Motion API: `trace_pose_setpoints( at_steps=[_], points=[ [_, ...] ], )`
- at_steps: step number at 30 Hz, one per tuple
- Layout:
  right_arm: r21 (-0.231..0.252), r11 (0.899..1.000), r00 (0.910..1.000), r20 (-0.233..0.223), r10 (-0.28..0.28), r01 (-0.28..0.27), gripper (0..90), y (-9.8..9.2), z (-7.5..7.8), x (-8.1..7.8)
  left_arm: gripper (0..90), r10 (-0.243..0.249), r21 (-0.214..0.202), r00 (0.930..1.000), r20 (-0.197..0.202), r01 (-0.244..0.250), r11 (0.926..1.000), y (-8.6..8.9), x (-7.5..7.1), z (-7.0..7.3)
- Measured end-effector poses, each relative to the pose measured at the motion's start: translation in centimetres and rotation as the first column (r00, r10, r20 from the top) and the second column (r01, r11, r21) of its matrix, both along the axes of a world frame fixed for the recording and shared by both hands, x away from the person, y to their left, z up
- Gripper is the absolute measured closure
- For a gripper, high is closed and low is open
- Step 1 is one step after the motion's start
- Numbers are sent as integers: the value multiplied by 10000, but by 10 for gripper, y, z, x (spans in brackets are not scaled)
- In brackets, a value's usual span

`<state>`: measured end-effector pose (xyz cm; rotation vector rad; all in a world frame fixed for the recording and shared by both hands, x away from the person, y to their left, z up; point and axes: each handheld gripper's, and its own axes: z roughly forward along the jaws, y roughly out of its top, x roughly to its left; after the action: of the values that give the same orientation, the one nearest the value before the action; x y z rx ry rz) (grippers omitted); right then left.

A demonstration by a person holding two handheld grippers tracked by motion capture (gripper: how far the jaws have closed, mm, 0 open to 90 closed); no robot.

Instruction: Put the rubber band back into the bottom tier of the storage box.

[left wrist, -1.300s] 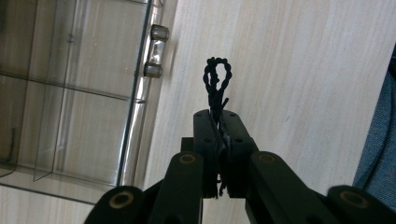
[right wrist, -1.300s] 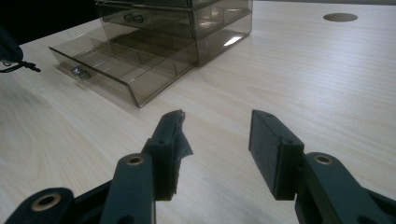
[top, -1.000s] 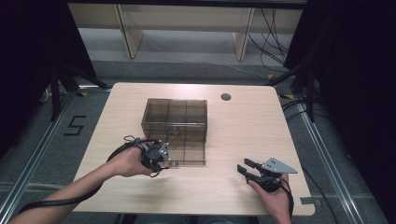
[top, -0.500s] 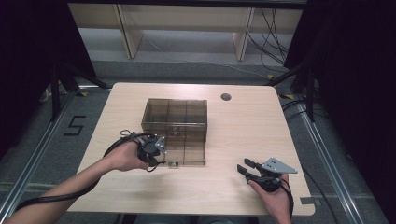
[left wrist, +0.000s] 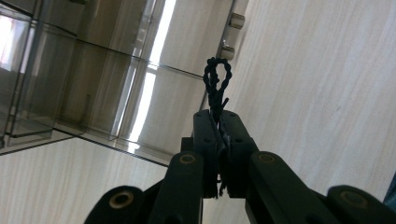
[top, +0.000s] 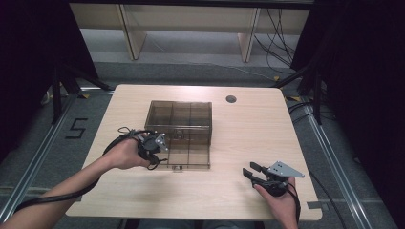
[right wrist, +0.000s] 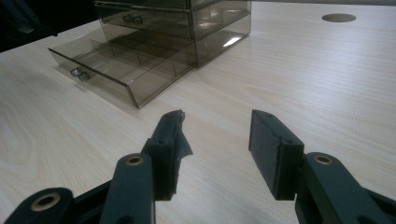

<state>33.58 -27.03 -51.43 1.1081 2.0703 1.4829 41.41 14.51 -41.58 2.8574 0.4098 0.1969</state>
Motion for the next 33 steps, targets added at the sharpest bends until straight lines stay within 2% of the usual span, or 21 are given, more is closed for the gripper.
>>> trace_pose_setpoints(
  at_steps=[2, 3, 6, 7, 8, 9, 13, 15, 16, 17, 18, 24, 25, 32, 33],
  points=[
    [-52, 10000, 10000, 86, 41, -40, 554, 0, 0, 1, 860, -39, -21, 10000, 30, 39, 10000, 1, 4, 0],
    [-99, 9999, 10000, -30, 88, -88, 554, 0, 0, 0, 860, 104, -29, 9999, 43, -104, 9999, 2, 4, 1],
    [-87, 9999, 9999, -62, 100, -101, 553, 0, 0, 0, 860, 32, -32, 10000, 4, -32, 10000, 3, 8, 3],
    [-230, 9996, 9998, 161, 147, -143, 553, -2, 0, 3, 860, 129, -8, 9999, 108, -129, 9999, 4, 9, 4],
    [-211, 9995, 9995, 229, 223, -218, 553, -2, 0, 3, 860, 162, -87, 9999, -7, -162, 9998, 5, 11, 4],
    [-29, 9999, 9995, 278, 141, -140, 553, -1, -1, 3, 860, 212, -137, 9998, 19, -212, 9997, 6, 12, 4],
    [-166, 9997, 9998, 83, 154, -152, 554, -1, 0, 2, 860, 428, -156, 9991, 25, -428, 9990, 8, 16, 3],
    [-226, 9994, 9995, 175, 256, -252, 554, -2, 0, 3, 860, 523, -120, 9986, 12, -523, 9986, 8, 18, 1],
    [-336, 9990, 9989, 361, 292, -280, 554, -2, 0, 3, 860, 573, -103, 9984, -5, -573, 9983, 8, 19, 0],
    [-252, 9994, 9989, 403, 241, -231, 554, -2, -1, 4, 860, 697, -103, 9975, -95, -698, 9975, 8, 19, -1],
    [-185, 9995, 9995, 170, 253, -249, 554, -2, 0, 3, 859, 612, -33, 9981, -6, -612, 9981, 8, 22, -2],
    [-190, 9996, 9997, 172, 199, -195, 553, -2, 0, 3, 859, 463, -3, 9989, 84, -463, 9989, 7, 27, -5],
    [-278, 9995, 9994, 285, 185, -177, 553, -3, 0, 3, 859, 382, -20, 9992, 150, -382, 9993, 7, 30, -7],
    [-161, 9995, 9995, 183, 267, -264, 553, -2, 0, 3, 858, 449, 6, 9990, 60, -449, 9990, 6, 33, -12],
    [-106, 9997, 9995, 230, 213, -210, 553, -1, -1, 3, 858, -204, 146, 9997, 140, 202, 9997, 6, 38, -12]
  ],
)
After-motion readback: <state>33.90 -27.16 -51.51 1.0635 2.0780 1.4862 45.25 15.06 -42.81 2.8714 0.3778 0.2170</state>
